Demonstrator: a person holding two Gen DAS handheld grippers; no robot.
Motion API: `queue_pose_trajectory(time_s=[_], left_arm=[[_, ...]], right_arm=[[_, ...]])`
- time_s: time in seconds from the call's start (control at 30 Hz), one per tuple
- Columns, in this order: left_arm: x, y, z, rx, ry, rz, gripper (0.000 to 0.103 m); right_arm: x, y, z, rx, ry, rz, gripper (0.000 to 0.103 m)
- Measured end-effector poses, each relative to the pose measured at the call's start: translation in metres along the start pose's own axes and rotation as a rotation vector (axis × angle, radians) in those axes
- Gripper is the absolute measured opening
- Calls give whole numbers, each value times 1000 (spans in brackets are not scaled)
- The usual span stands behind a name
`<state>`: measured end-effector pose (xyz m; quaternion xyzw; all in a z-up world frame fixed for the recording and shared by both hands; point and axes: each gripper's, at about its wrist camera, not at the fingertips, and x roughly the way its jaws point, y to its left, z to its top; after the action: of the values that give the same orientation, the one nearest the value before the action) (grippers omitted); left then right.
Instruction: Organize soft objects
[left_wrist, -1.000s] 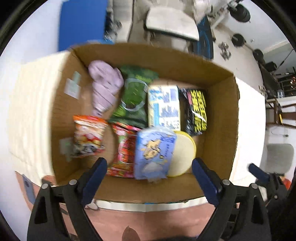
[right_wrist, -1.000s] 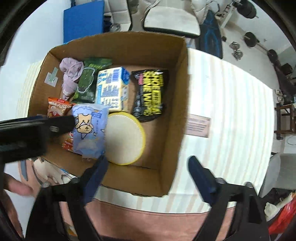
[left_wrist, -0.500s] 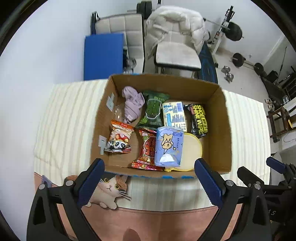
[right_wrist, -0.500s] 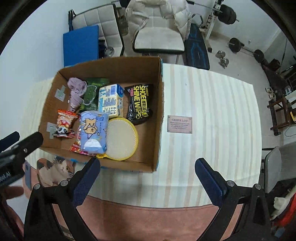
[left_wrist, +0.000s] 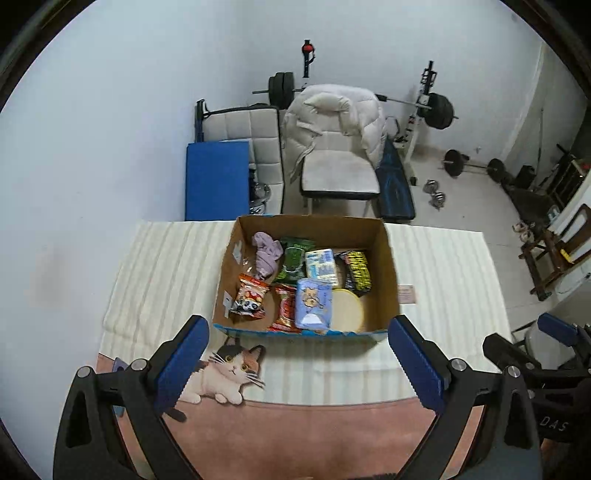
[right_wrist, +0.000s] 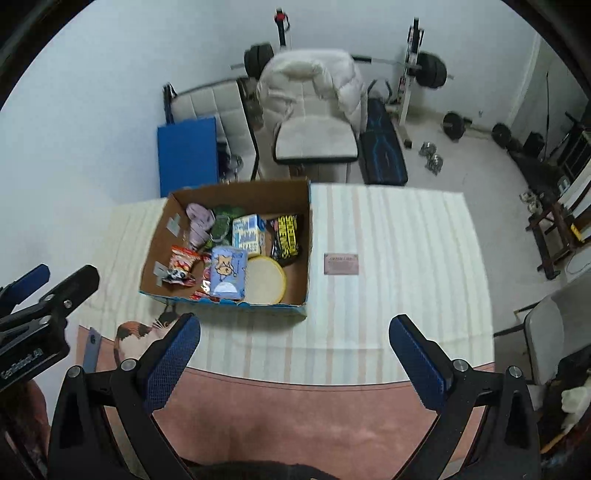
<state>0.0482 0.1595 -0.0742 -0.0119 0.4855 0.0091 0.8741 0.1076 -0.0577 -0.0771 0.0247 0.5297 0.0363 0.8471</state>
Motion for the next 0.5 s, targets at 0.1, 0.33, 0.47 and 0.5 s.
queue_pose_trajectory(time_s=[0.1,0.33,0.47,0.5], left_arm=[[-21,-4,-5,7,-2,-18,100],[-57,-9,-14,2,-21,-39,100],[-69,-8,-15,-8,-53,-22,100],[-70,-8,-15,-7,-61,-17,100]], right_arm=[[-35,-1,-9,-11,-52,-16,103],[-88,0,-24,-23,-112,-16,103],[-105,-1,-27,-27,-135,-18,103],[-109,-2,-27,-26,-142,-20,103]])
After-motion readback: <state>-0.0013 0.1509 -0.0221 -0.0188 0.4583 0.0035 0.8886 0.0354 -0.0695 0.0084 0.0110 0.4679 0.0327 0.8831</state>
